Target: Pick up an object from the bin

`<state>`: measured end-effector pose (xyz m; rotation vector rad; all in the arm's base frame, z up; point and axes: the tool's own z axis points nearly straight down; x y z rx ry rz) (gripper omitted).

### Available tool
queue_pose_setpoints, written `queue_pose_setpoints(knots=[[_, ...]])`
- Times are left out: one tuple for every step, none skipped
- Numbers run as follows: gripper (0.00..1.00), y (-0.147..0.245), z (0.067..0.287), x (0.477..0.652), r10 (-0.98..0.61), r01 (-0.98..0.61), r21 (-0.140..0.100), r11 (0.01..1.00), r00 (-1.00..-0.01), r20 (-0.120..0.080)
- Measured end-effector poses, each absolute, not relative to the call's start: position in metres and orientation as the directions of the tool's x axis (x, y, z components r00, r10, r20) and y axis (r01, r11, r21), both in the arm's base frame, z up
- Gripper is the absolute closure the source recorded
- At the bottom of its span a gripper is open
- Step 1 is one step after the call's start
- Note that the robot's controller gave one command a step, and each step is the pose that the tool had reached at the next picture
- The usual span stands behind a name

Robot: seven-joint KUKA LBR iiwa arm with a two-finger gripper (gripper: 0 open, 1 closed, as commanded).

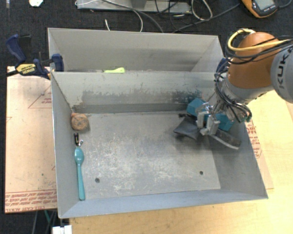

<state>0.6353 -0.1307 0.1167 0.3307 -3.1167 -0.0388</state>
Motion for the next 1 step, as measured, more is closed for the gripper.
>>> queue_pose_setpoints(knots=[[1.00,-0.1439,0.1821,0.6007,-0.075,-0.075,0.019,0.997,-0.997,-0.001]])
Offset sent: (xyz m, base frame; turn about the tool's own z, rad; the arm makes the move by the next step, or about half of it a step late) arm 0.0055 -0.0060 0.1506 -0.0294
